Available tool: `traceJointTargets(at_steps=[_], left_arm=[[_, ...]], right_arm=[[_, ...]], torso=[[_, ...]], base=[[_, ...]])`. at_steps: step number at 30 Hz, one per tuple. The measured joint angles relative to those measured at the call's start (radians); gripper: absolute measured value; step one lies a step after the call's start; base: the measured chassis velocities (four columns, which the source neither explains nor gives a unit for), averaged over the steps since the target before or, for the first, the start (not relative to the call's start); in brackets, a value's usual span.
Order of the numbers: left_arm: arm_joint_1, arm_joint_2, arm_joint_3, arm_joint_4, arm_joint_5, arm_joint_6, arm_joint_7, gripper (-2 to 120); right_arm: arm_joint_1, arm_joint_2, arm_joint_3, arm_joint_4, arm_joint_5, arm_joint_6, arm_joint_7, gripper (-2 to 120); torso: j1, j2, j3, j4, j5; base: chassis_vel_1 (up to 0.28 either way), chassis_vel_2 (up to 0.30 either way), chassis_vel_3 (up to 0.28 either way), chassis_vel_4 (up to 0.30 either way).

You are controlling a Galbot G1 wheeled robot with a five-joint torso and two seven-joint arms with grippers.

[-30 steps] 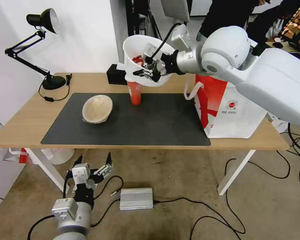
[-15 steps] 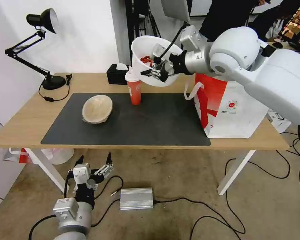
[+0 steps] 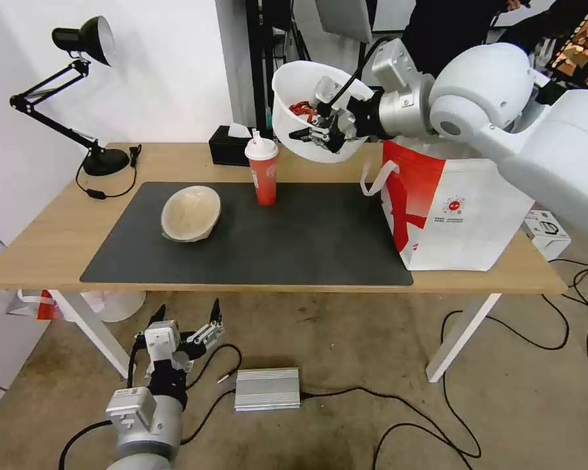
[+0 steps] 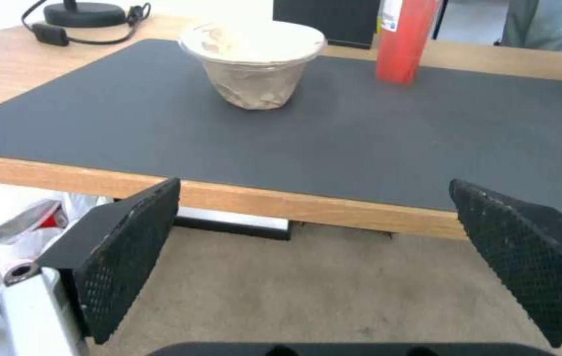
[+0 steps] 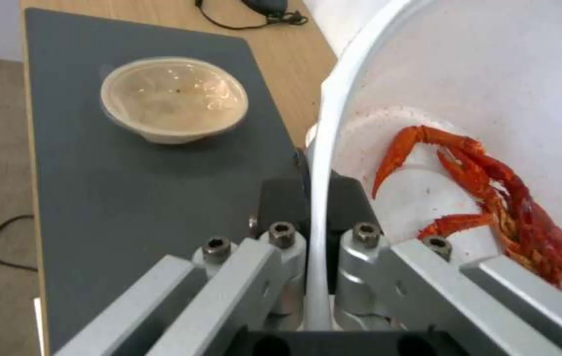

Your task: Pick up the trash from the table and place it into the takeout bag.

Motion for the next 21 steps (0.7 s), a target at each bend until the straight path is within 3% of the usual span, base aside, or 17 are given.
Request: traceJointTargets(at_steps=[21], left_arm=[[-0.004,0.0,0.002,-0.001,-0.003,0.002,0.001,100]], right_arm=[[0.007,-0.044,0.027,-0.006,0.01,0.0,-0.005,0]], torso=[[0.0,0.0,0.0,0.0001,0.0001]], base=[[0.0,0.0,0.0,0.0]])
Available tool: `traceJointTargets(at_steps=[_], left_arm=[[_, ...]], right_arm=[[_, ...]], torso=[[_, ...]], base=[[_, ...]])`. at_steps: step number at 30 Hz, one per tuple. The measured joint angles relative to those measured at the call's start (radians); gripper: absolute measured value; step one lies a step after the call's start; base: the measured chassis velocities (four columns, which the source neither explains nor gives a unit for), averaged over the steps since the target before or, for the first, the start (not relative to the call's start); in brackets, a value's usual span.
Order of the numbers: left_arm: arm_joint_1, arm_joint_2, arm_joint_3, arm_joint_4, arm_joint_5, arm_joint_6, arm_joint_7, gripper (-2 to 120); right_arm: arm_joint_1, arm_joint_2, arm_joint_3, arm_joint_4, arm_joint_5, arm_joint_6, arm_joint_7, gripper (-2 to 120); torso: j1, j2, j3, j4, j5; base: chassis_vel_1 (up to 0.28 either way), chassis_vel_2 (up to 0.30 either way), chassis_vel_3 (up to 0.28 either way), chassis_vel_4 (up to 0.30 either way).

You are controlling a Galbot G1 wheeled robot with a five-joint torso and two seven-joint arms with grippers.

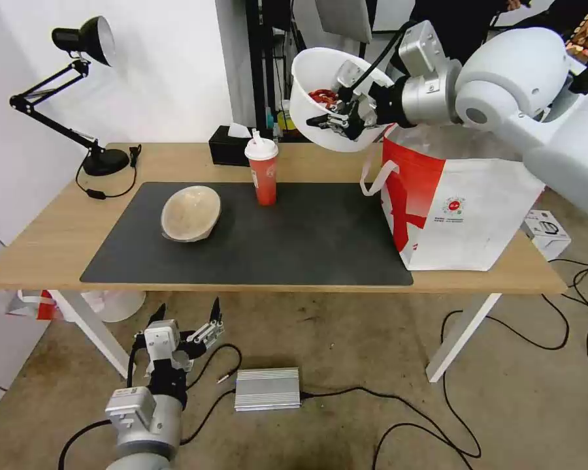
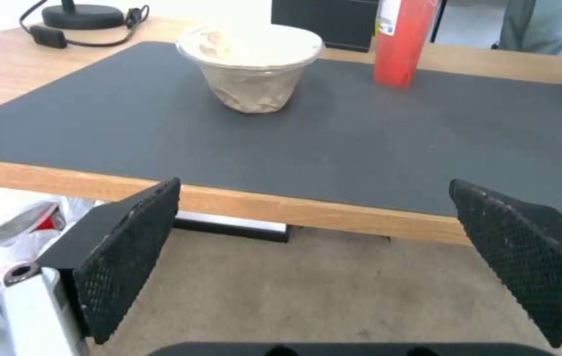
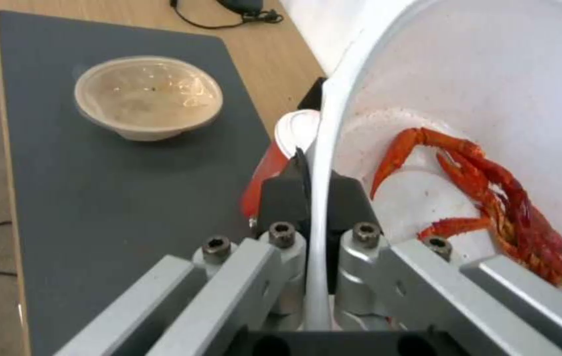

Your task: Pick up the trash from the table and place it into the takeout bag.

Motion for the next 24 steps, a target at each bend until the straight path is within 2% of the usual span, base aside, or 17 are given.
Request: traceJointTargets(at_steps=[24], left_arm=[[-0.002,0.0,0.013,0.008,0.001,0.0,0.001,100]], right_arm=[[-0.006,-0.043,0.019,-0.001,-0.009,0.0,-0.015,0]], torso=[[0.0,0.0,0.0,-0.0001,0.0]], base=[[0.0,0.0,0.0,0.0]])
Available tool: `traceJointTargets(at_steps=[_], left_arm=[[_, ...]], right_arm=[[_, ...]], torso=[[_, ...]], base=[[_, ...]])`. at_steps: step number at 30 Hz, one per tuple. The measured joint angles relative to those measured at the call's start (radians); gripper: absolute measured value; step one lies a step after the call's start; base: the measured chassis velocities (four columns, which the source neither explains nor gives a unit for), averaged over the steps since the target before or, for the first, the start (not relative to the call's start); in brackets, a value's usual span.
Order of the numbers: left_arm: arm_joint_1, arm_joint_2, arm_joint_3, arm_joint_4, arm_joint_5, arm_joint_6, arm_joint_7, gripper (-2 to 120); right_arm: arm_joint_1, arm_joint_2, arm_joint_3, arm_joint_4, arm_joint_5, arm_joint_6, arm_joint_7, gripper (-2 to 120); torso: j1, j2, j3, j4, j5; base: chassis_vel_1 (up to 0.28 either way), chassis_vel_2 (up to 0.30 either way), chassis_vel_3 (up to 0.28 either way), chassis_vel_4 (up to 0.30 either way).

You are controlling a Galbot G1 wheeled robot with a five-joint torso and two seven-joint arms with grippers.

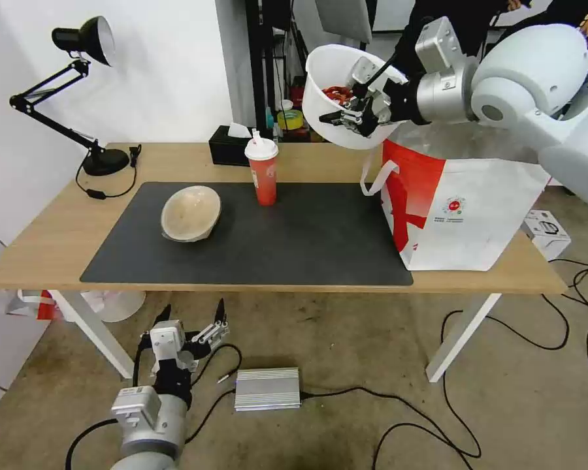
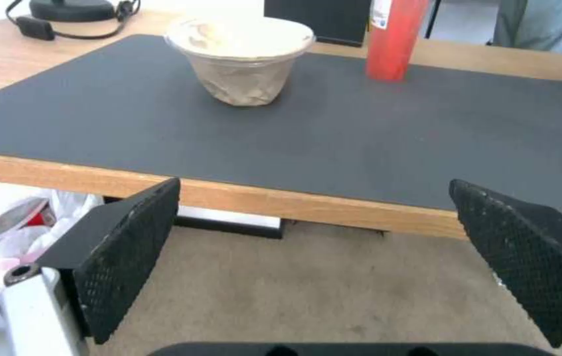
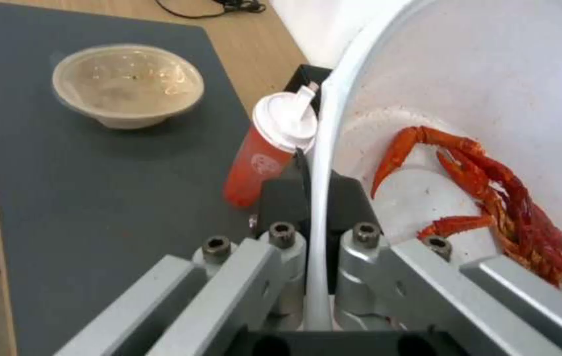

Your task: Pick up the trash from the table and place it into the takeout bag.

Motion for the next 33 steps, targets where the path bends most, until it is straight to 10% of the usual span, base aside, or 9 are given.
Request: traceJointTargets(at_steps=[33], left_arm=[[0.001,0.0,0.002,-0.004,-0.007,0.0,0.0,100]], right_arm=[[-0.069,-0.089,0.078,-0.014,-0.02,0.001,-0.011,0]], torso=[[0.0,0.0,0.0,0.0,0.0]], base=[[0.0,0.0,0.0,0.0]])
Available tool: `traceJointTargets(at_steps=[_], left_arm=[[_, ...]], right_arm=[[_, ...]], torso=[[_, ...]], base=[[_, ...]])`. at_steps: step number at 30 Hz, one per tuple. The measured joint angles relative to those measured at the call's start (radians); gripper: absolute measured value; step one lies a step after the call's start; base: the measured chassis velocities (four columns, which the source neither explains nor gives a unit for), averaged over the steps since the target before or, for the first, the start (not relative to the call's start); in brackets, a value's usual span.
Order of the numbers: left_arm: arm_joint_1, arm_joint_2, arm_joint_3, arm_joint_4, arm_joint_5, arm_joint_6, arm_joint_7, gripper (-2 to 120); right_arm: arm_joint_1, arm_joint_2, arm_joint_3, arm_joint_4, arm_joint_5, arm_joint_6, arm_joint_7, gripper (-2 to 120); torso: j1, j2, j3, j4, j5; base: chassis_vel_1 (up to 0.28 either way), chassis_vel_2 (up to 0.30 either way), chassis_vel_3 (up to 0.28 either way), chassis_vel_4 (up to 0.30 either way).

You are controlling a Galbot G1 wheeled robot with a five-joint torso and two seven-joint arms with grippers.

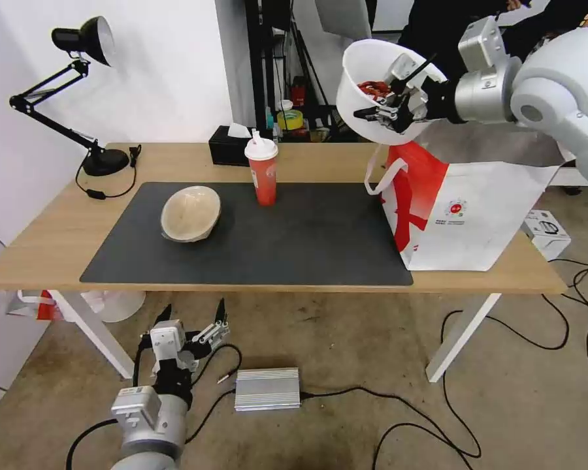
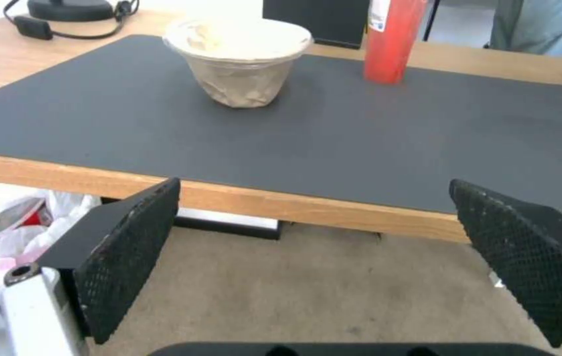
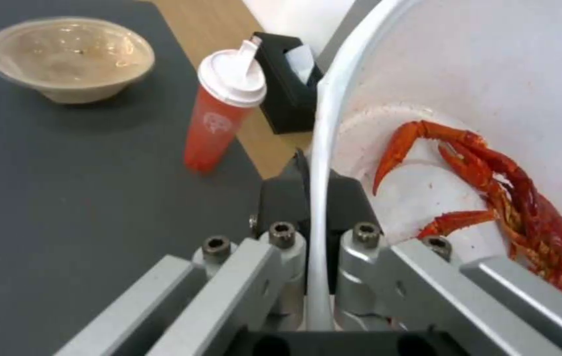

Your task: Pick up the trash from the table and place it into the takeout bag.

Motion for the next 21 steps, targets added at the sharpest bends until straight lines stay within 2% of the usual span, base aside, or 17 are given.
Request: traceJointTargets(at_steps=[21], left_arm=[[0.004,0.0,0.0,-0.003,0.0,-0.001,-0.001,100]], right_arm=[[0.01,-0.003,0.021,-0.029,-0.003,0.0,-0.003,0]], torso=[[0.0,0.0,0.0,0.0,0.0]], base=[[0.0,0.0,0.0,0.0]])
